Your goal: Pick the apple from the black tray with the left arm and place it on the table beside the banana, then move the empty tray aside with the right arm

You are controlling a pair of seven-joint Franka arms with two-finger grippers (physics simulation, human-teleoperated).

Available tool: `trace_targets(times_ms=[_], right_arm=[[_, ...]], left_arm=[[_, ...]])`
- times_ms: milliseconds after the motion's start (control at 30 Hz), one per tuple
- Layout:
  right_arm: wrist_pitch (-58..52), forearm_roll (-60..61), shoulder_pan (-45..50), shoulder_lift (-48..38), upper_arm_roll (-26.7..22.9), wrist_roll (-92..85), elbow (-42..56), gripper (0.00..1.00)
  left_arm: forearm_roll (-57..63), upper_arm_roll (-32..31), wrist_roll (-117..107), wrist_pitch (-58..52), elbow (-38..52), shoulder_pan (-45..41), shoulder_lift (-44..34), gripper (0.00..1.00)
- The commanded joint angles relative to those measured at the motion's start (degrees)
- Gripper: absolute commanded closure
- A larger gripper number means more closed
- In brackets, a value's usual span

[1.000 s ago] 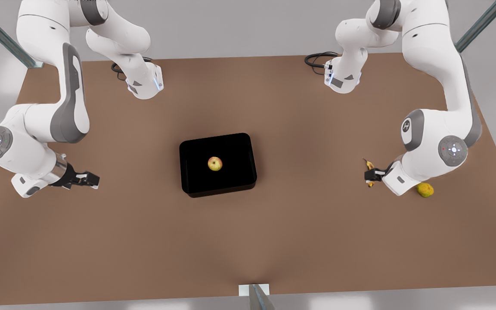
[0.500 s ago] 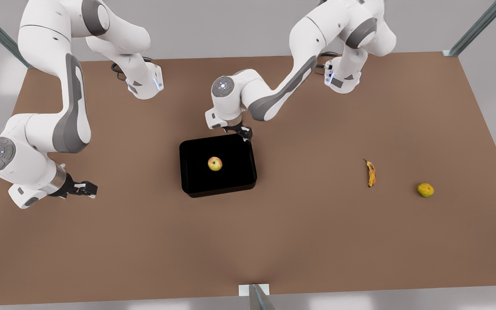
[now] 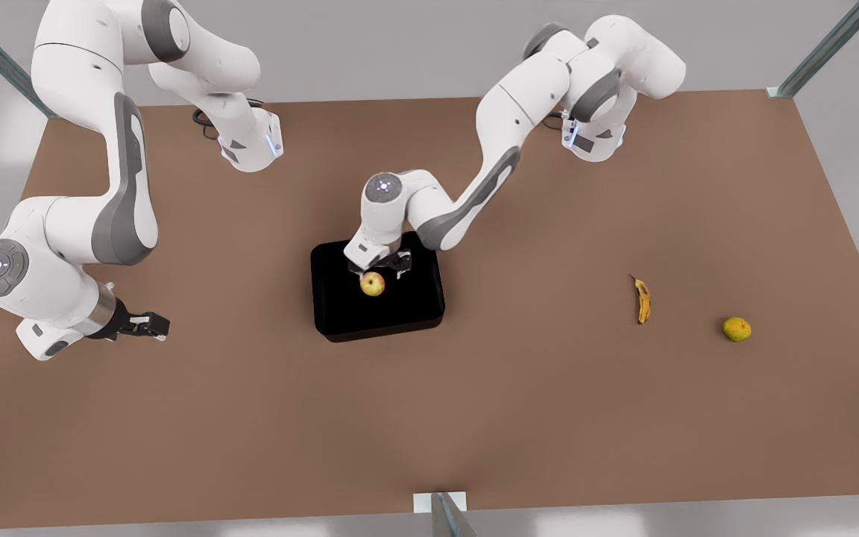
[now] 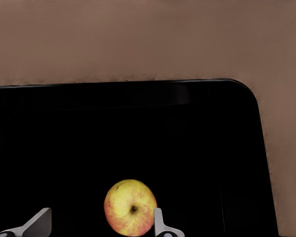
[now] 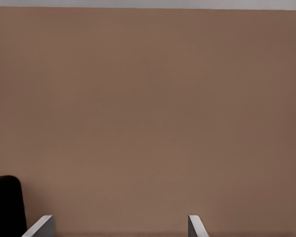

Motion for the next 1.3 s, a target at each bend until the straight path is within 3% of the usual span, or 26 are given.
trace_targets(times_ms=[0,100,233,433,600,1267], right_arm=[[-0.11,0.04,0.00,-0.07,0.00,0.13,0.03,0.00],[-0.11,0.04,0.00,-0.07,0.00,0.13,0.03,0.00],[-0.11,0.04,0.00,-0.07,0.00,0.13,0.03,0.00],[-0.11,0.04,0.00,-0.07,0.00,0.13,0.03,0.00],[-0.11,0.04,0.00,-0.07,0.00,0.04,0.03,0.00],[-0.11,-0.05,0.35,0.02,0.08,0.22,0.03,0.00]], left_arm=[[1.63,-0.02,-16.70,-1.76,5.17,-0.45,2.93,0.00],[1.89,0.25,-16.17,-2.91,7.99,-1.24,4.86,0.00],[6.11,0.07,-16.35,-2.12,3.95,-2.47,4.86,0.00],[6.29,0.16,-16.08,-2.64,5.09,-2.47,6.27,0.00],[7.17,0.34,-16.26,-7.12,10.45,-3.71,9.87,0.00],[7.34,2.27,-16.70,-2.73,11.60,-5.37,13.30,0.00]])
